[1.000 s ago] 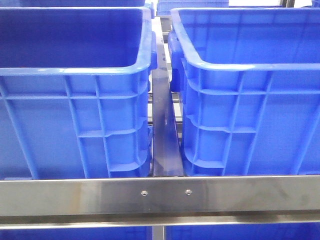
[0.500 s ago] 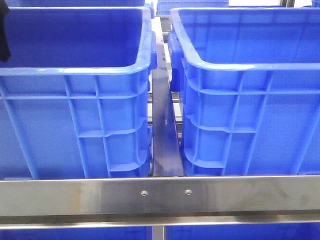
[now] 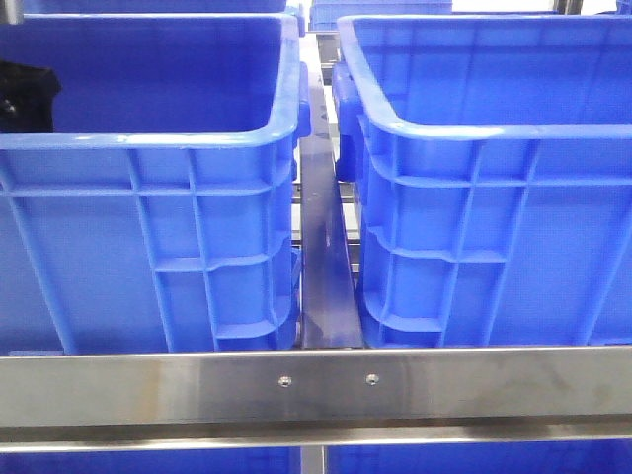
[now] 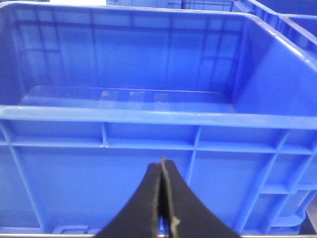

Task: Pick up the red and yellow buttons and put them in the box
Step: 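Grasp the red mushroom button with the left gripper and lift it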

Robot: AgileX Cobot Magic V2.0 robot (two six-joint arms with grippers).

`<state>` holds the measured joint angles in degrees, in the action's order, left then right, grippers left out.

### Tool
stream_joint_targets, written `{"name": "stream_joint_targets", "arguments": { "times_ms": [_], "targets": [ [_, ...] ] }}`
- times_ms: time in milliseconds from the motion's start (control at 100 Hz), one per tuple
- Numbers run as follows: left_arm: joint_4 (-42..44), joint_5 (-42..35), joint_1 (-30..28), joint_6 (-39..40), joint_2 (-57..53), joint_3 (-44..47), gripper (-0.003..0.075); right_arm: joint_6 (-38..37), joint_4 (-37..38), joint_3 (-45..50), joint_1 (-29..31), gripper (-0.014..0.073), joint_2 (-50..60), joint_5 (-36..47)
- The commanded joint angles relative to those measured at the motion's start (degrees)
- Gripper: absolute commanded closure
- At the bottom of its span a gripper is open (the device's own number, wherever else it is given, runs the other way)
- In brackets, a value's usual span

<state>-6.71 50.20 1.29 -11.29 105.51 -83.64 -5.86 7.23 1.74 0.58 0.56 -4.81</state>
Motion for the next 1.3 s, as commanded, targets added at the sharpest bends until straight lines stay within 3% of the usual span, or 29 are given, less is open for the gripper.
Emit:
{"name": "stream_joint_targets", "arguments": {
  "times_ms": [0,110,400,540,1040,1290],
  "targets": [
    [-1.27,-2.03,0.25,-0.1,-2.17,-1.93,0.0192,0.04,0.42,-1.03,0.0,0.0662,1.37,4.27],
    [-1.27,-1.91,0.25,-0.1,-2.17,-1.93,0.0241,0.04,0.42,-1.03,0.0,0.0662,1.37,4.27],
    [-1.27,-1.91,0.25,-0.1,-2.17,-1.93,0.0541,0.04,0.42,-1.03,0.0,0.0662,1.37,4.27],
    [-1.27,-1.83,0.25,-0.1,-2.17,-1.93,0.0607,0.04,0.42,-1.03,0.0,0.0662,1.37,4.27],
    [-1.01,1.6,1.32,-2.0,-8.96,-5.23,0.0617,0.04,0.42,-1.03,0.0,0.0662,1.37,4.27],
    [-4.54,1.02,7.49,-8.79,-15.75,-5.23,0.0617,0.04,0.42,-1.03,0.0,0.0662,1.37,4.27]
  ]
}}
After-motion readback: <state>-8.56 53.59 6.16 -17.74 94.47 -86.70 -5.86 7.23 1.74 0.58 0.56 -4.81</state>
